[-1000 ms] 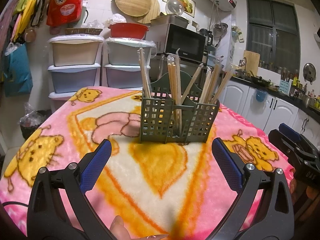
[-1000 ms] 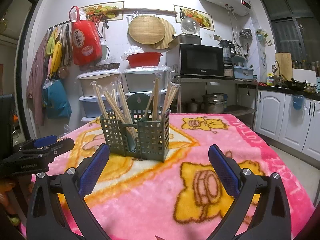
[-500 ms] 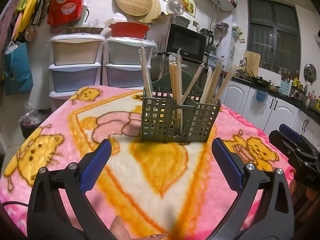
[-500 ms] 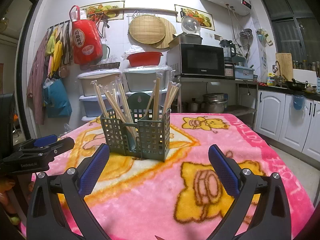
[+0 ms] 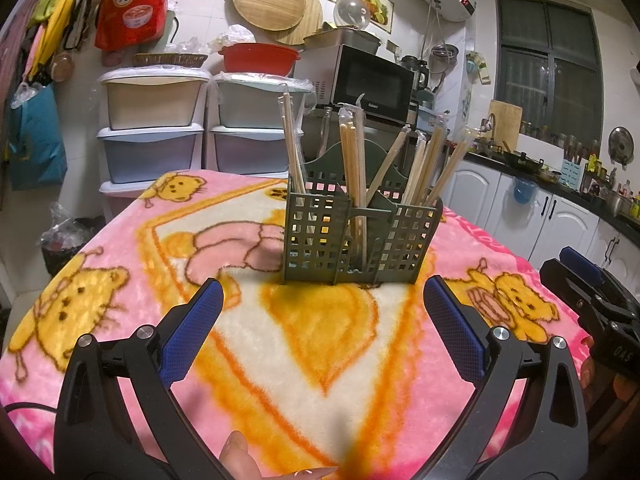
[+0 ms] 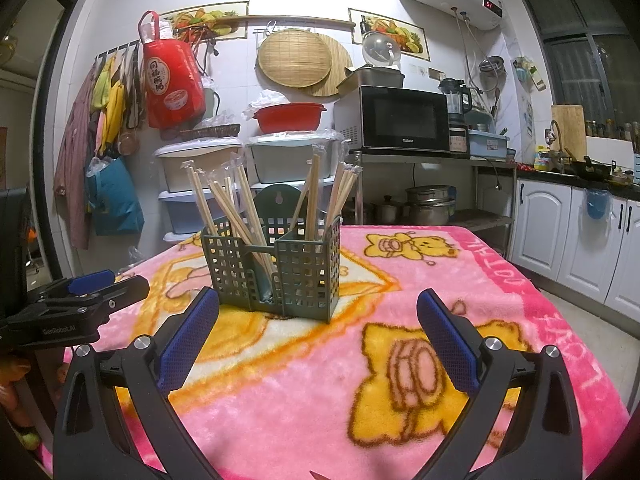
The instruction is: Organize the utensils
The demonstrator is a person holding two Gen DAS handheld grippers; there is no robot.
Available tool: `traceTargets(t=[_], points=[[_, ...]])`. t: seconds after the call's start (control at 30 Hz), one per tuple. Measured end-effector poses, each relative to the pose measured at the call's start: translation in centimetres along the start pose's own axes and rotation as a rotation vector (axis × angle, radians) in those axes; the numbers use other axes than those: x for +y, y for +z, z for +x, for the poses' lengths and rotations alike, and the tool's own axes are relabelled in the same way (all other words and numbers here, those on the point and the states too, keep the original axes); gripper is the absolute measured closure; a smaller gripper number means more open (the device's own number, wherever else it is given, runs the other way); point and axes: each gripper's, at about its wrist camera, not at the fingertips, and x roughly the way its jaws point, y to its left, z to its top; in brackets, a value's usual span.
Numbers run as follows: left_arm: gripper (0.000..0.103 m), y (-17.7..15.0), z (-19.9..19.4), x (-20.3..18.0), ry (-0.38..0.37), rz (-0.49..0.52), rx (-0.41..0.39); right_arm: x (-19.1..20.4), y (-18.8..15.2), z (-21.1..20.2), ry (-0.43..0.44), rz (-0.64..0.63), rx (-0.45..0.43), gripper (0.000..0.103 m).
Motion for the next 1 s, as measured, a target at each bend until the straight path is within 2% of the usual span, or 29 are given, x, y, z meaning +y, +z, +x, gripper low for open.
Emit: traceTargets(t=[0.4,0.77,0.9,1.0], points=[[0.011,-0.5,0.2,0.1,-0.019,-0.007,0.032,-0.2,-0.6,0.3,-0.015,0.015,0.013,0.007],[0.011,-0.3,0.3,0.0,0.007,-0.035,0.040,-0.6,-0.4,0.2,-0.027,0.024,0.024,0.007],[0.011,0.3,0.4,1.0,-0.003,-0.097,0.083,-1.5,-0.1,0.6,-0.035,0.049,0.071,0.007],[0.011,1.3,0.0,3.3,0.019,-0.163,0.129,-3.2,0.0,1.5,-0.045,0.090,0.164,0.007]])
